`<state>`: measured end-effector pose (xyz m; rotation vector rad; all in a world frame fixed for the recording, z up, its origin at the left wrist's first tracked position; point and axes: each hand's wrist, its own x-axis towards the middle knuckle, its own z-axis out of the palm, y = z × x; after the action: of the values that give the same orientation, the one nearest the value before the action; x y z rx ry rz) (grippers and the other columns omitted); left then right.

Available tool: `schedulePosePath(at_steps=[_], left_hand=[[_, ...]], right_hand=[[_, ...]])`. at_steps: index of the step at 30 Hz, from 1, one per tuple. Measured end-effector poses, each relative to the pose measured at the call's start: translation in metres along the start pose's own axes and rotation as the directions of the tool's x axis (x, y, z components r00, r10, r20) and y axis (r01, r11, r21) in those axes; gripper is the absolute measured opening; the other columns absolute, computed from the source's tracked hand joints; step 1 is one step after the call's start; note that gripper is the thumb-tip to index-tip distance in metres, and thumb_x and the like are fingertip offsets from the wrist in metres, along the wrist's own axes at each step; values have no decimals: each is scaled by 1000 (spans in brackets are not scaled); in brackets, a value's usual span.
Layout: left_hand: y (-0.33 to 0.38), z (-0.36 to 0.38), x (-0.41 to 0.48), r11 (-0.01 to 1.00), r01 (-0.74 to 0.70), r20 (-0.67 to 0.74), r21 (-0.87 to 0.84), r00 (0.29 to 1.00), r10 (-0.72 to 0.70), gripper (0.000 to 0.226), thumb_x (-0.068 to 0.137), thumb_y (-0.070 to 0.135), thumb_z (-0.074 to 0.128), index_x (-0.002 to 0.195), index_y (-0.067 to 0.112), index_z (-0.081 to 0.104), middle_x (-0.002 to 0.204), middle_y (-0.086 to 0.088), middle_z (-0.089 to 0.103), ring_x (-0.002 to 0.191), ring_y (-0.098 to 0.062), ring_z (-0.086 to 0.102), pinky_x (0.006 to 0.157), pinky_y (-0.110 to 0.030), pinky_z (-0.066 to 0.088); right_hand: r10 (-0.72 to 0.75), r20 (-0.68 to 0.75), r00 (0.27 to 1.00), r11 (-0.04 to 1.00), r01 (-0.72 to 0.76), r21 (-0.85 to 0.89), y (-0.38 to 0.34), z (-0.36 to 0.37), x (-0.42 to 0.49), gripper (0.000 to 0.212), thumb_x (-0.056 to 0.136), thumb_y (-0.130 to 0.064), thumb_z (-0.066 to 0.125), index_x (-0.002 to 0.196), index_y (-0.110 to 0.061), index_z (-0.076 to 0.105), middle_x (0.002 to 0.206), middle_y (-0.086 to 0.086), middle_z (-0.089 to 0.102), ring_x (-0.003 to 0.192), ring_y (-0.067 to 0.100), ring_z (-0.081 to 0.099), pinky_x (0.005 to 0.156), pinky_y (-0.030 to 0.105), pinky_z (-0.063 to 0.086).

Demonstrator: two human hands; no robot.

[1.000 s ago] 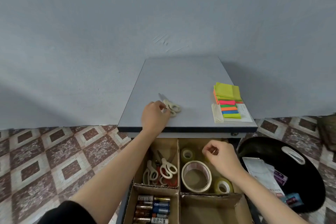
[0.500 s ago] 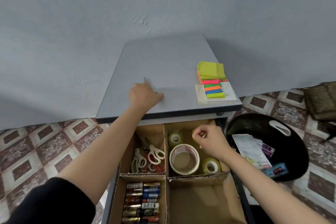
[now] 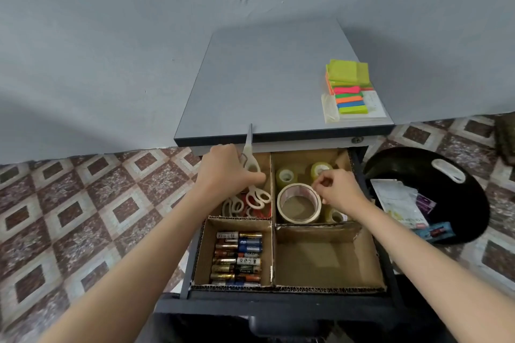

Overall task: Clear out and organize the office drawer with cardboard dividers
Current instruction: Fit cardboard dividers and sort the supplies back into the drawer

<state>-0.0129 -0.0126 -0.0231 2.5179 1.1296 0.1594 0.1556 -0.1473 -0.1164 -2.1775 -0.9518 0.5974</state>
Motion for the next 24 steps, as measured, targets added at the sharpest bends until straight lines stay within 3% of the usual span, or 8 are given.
schedulePosePath(at_steps=[3, 8, 13, 17, 20, 22, 24], left_hand=[[-12, 8, -13, 1000, 23, 35, 6, 999, -23, 36, 70, 37, 73, 79, 3, 65, 62, 1, 56, 51, -8, 48, 46, -17, 37], [-29, 35, -27, 994, 92, 155, 61, 983, -100, 36, 66, 40, 73, 78, 12, 53, 74, -4, 62, 64, -15, 57, 61, -31, 52], [-37, 51, -11, 985, 143, 211, 101, 964, -162, 42, 69, 41, 71, 86, 4, 66, 65, 0, 55, 60, -14, 52, 52, -23, 41], [-37, 64, 9, 980, 151, 268, 130, 946, -182, 34, 74, 40, 72, 69, 15, 50, 68, 2, 53, 65, -14, 53, 54, -22, 43], [-34, 75, 19, 980, 163, 270, 112, 944, -188, 36, 76, 36, 73, 65, 17, 45, 65, 3, 50, 59, -9, 49, 51, -20, 40], [-35, 82, 22, 980, 161, 261, 119, 947, -187, 32, 77, 35, 73, 68, 15, 49, 66, 3, 51, 58, -8, 48, 49, -18, 39], [-38, 88, 23, 983, 137, 240, 123, 957, -163, 29, 78, 35, 72, 85, 10, 59, 80, -1, 58, 67, -11, 53, 57, -20, 45]], right_hand=[[-21, -6, 1000, 1000, 21, -1, 3, 3, -3, 14, 88, -9, 59, 81, -7, 70, 68, -1, 61, 60, 6, 54, 65, 25, 47], [-18, -3, 1000, 1000, 18, -8, 6, 6, 1, 13, 89, -11, 59, 84, -9, 70, 77, 1, 64, 63, 4, 54, 66, 21, 41], [3, 1, 1000, 1000, -3, 0, 8, 8, 6, 11, 90, -13, 59, 83, -14, 67, 79, 0, 63, 62, 5, 54, 58, 14, 39], [10, 3, 1000, 1000, -10, 2, 8, 9, 9, 11, 90, -13, 58, 82, -15, 66, 79, 0, 63, 62, 7, 54, 62, 18, 42], [23, 18, 1000, 1000, -23, 8, 9, 10, 11, 10, 90, -13, 59, 83, -13, 66, 79, 1, 63, 65, 12, 56, 67, 23, 44], [25, 19, 999, 1000, -26, 10, 10, 10, 12, 11, 90, -13, 59, 81, -14, 66, 78, 0, 63, 66, 12, 56, 67, 23, 44], [30, 16, 999, 999, -30, 11, 11, 9, 13, 13, 90, -13, 59, 78, -15, 64, 74, -1, 61, 64, 11, 56, 65, 21, 42]])
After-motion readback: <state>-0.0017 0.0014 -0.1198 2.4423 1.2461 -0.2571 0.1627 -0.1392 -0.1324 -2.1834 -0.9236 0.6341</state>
